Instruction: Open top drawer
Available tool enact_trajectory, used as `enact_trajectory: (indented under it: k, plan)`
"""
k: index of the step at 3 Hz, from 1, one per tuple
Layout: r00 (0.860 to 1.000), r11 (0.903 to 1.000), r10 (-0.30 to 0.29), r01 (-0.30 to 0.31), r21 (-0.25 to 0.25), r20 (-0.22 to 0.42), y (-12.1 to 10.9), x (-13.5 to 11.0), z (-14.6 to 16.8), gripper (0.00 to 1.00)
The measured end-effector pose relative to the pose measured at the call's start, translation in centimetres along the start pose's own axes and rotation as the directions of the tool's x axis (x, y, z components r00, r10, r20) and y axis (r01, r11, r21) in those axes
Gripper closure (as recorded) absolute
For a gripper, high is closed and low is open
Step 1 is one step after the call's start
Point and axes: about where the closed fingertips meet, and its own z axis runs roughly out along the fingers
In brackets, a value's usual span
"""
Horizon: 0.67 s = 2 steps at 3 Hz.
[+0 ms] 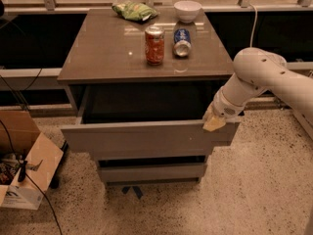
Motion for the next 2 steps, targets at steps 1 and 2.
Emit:
enact_trajectory:
  k: [1, 2]
  plan:
    - [0.999, 0.9989, 0.042, -0.042, -0.022, -0.003, 1.12, 1.24, 0.05, 0.11]
    - [0.998, 0.9981, 0.056, -0.056, -0.027, -0.001, 1.47, 1.66, 0.02, 0.00]
